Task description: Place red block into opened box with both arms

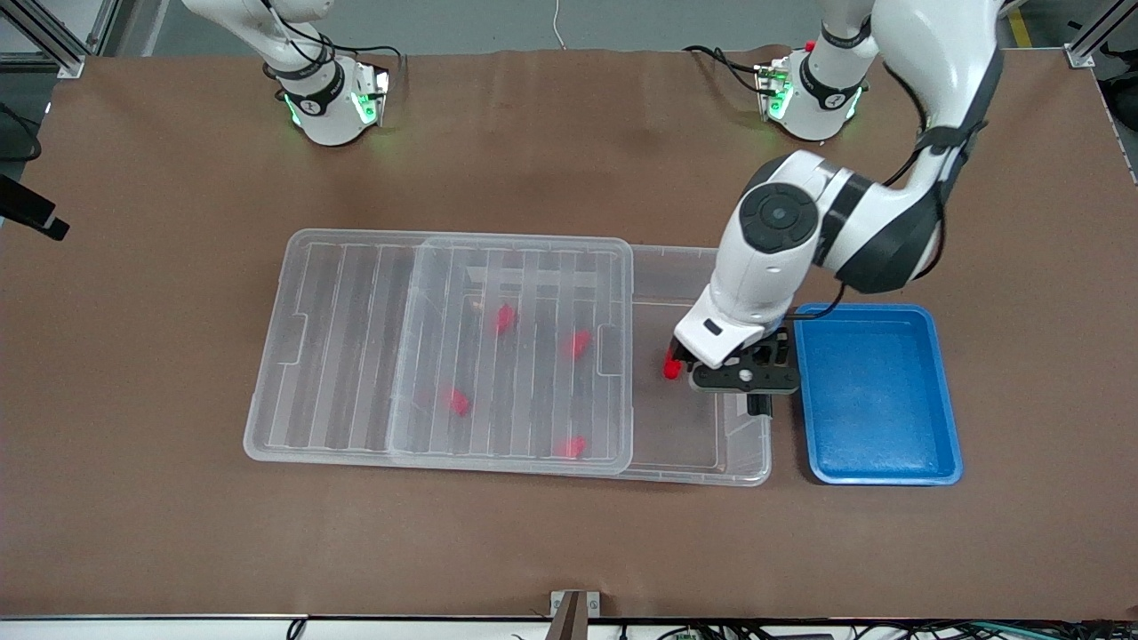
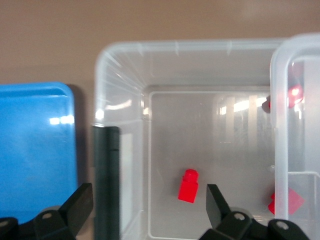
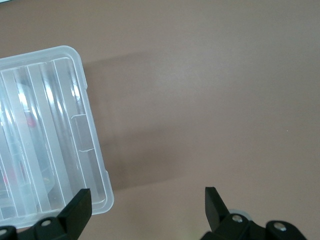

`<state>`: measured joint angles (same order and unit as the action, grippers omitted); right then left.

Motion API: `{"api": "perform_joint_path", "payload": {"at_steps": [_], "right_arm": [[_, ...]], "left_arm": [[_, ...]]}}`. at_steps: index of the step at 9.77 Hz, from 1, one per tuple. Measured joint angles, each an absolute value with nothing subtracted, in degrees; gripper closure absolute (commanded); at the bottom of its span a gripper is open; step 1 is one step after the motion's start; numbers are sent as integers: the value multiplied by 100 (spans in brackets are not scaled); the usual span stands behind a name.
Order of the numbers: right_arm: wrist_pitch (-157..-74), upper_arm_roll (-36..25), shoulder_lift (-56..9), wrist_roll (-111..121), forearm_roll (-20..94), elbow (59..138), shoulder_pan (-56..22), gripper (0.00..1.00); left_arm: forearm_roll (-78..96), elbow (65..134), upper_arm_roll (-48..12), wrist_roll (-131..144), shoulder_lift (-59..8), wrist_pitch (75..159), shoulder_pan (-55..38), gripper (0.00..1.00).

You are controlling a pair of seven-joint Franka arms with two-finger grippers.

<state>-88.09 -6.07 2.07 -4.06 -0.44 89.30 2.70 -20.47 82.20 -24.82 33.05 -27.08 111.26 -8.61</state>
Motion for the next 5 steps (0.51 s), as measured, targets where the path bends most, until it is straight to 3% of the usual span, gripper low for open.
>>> {"api": "perform_joint_path", "payload": {"at_steps": [5], "right_arm": [[-8817,-593,206,-401,-42,8936,269,0]], "left_arm": [[-1093,7194,-2488,2504,-2318,9719,119,0]]}}
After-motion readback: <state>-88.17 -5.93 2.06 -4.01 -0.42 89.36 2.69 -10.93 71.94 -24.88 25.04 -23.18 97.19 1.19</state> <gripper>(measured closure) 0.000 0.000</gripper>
